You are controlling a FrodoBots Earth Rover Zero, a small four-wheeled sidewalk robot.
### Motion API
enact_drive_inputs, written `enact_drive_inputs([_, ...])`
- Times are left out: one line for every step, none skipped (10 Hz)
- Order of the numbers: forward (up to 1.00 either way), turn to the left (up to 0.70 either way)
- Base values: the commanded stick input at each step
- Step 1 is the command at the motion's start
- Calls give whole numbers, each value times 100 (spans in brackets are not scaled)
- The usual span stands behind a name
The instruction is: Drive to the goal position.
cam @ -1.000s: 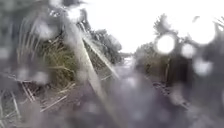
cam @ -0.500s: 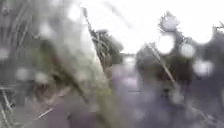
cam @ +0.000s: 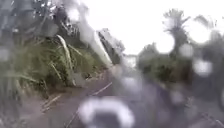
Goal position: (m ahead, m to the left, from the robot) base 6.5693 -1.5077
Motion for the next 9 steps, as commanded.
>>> enact_drive_inputs([100,0])
enact_drive_inputs([100,0])
enact_drive_inputs([100,0])
enact_drive_inputs([100,0])
enact_drive_inputs([100,0])
enact_drive_inputs([100,0])
enact_drive_inputs([100,0])
enact_drive_inputs([100,0])
enact_drive_inputs([100,0])
